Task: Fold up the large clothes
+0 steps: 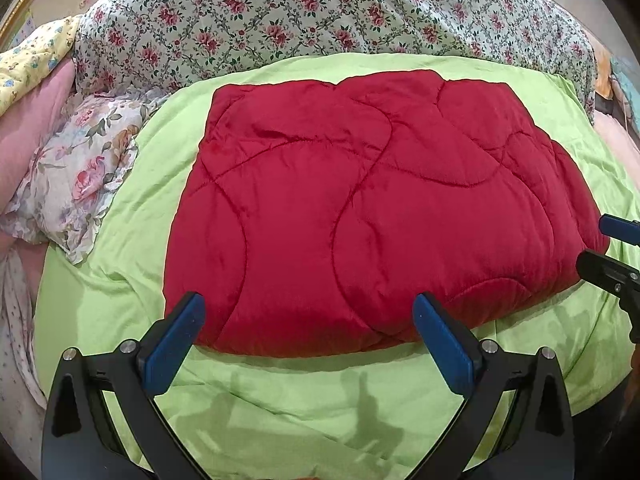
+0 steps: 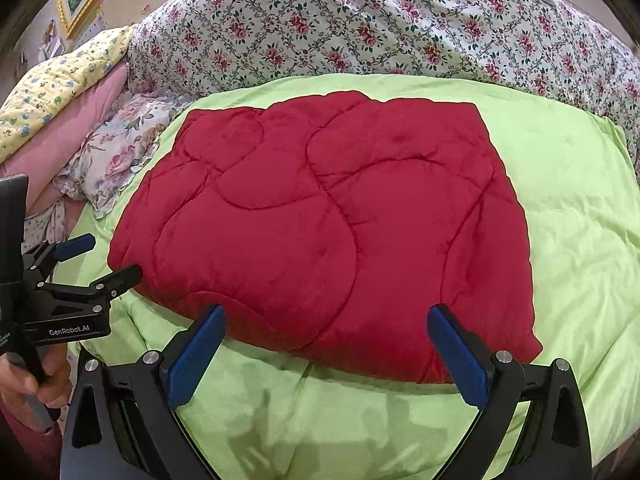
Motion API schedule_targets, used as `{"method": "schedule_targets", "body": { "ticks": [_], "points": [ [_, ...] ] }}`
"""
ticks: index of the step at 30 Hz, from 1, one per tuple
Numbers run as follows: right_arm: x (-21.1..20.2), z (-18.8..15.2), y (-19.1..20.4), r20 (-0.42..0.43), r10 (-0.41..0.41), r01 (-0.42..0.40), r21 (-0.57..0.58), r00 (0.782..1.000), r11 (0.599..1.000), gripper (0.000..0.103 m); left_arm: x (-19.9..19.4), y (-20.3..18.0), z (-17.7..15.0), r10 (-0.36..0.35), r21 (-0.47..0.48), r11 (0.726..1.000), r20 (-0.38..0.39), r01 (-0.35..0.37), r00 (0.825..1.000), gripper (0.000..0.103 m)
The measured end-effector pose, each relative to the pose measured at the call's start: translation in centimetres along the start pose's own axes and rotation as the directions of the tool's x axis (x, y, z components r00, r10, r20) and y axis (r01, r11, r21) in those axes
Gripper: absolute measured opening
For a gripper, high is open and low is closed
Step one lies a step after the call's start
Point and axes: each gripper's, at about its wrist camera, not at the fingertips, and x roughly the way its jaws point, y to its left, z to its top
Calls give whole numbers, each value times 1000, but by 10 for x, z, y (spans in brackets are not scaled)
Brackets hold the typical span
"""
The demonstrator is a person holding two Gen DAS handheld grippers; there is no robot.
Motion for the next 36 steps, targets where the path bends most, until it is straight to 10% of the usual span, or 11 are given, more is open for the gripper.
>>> {"method": "schedule_targets", "body": {
  "ticks": [36],
  "points": [
    [10, 12, -4, -9, 6, -6, -2, 1000, 1000, 101, 13, 3, 13, -4, 4, 1000, -9, 4, 1000, 103]
  ]
}}
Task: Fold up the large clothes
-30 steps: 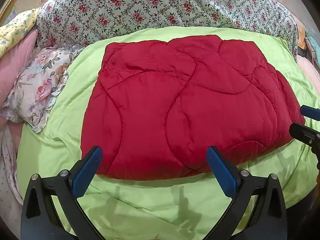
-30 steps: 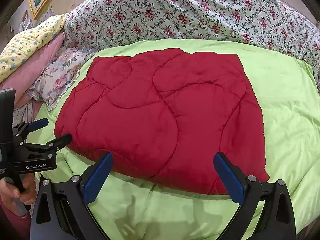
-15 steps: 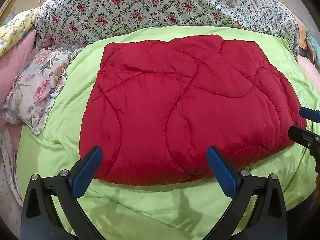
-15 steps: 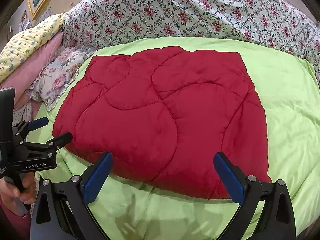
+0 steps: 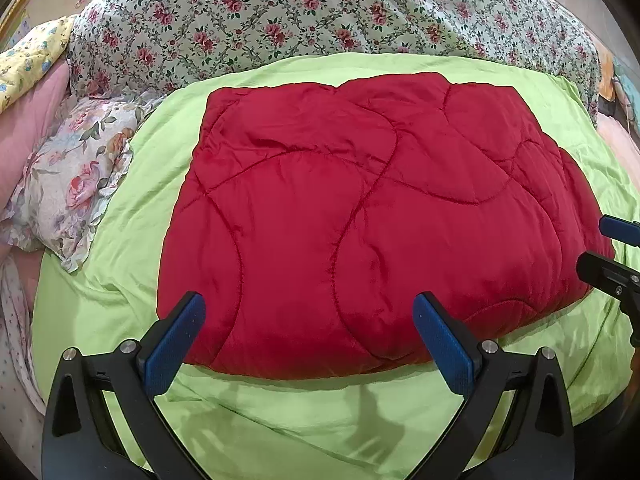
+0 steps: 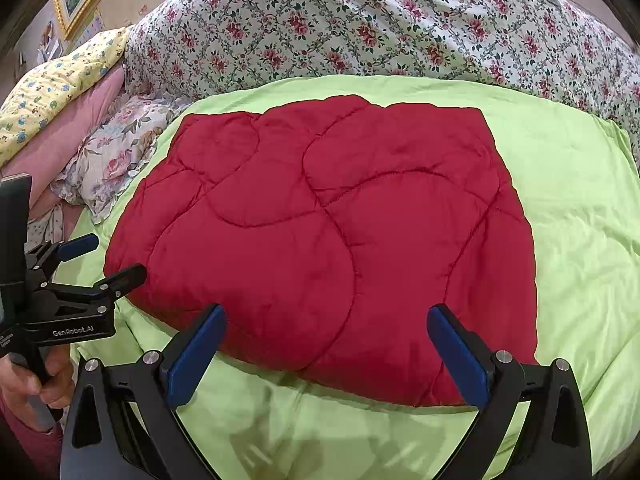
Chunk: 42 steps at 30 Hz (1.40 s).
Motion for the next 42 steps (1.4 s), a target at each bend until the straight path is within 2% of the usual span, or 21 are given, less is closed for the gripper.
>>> {"method": "schedule_targets", "body": {
  "ticks": [42],
  "points": [
    [-2, 4, 2, 5, -6, 6, 4, 1000, 1000, 101, 1, 5, 4, 1, -12, 1000, 6, 0, 1000, 103]
  ]
}}
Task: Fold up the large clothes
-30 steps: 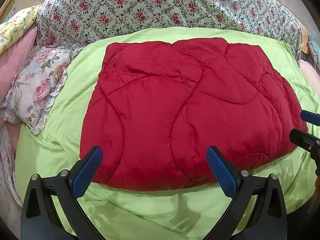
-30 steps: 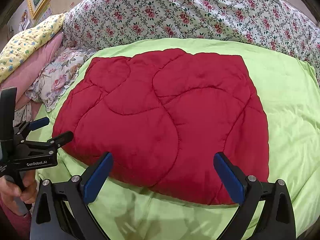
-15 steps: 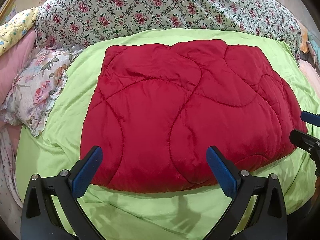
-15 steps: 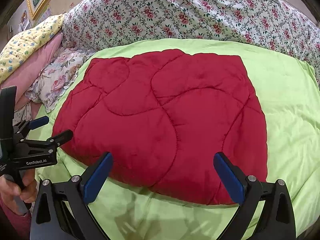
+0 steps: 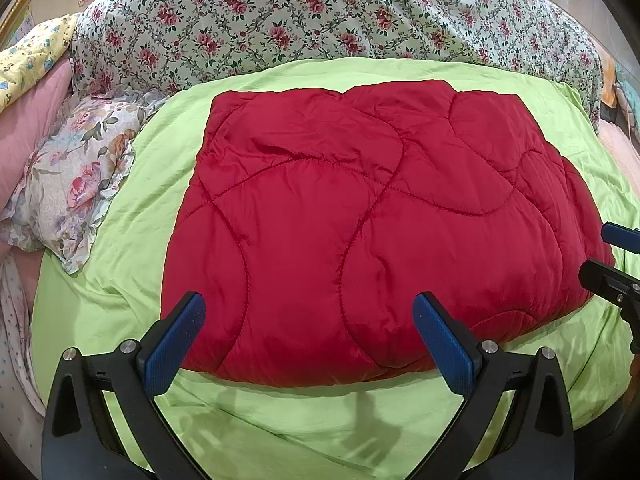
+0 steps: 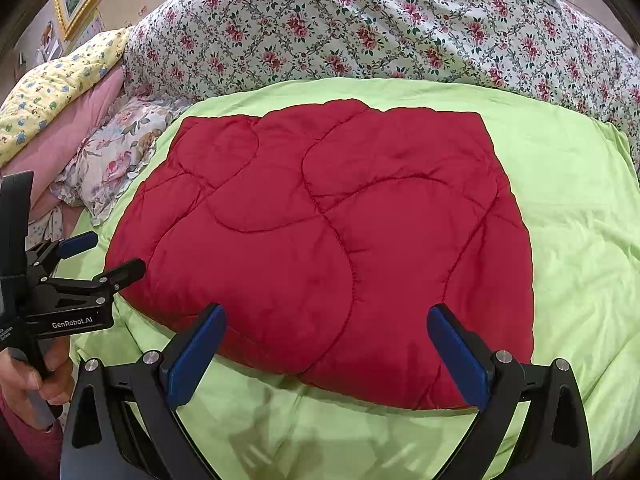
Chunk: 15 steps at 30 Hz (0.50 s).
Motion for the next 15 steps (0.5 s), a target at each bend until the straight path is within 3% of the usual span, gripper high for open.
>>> {"method": "schedule_targets", "body": {
  "ticks": [15],
  "points": [
    [0, 0, 0, 1, -1, 1, 3, 1000, 1000, 101, 0, 2, 2, -2, -10, 1000, 3, 2, 1000, 103]
  ]
}}
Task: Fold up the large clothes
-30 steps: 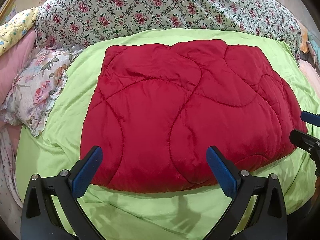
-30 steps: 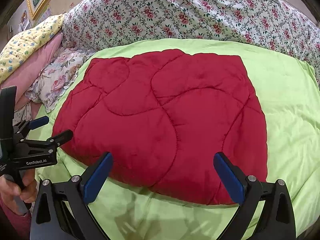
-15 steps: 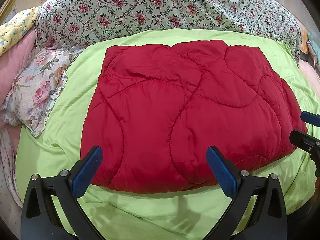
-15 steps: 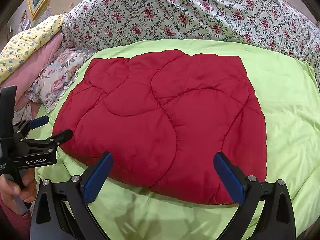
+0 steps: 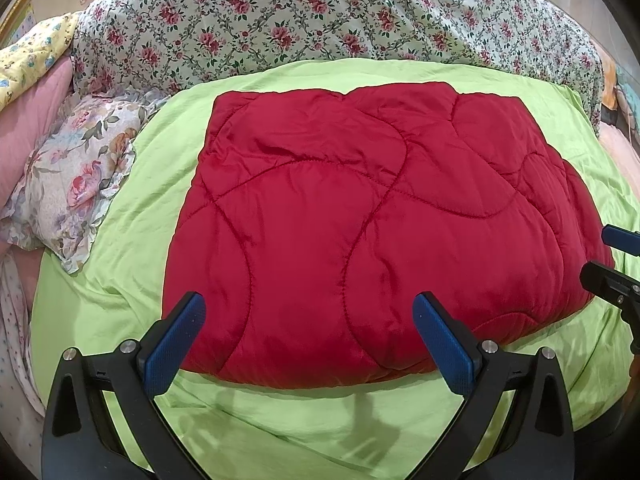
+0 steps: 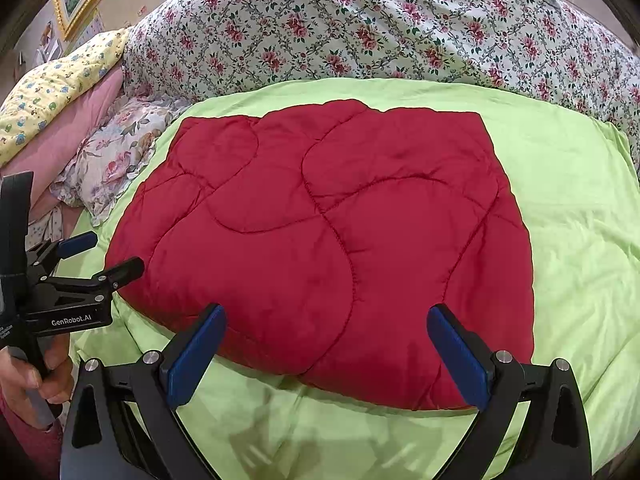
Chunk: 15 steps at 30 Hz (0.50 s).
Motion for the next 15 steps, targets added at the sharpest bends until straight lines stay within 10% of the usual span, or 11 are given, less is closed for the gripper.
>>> {"method": "schedule_targets", "body": {
  "ticks": [15],
  "points": [
    [1, 1, -2, -4, -3, 3, 6, 1000, 1000, 101, 6, 5, -1, -14, -25, 1000, -16, 13, 1000, 103]
  ]
}}
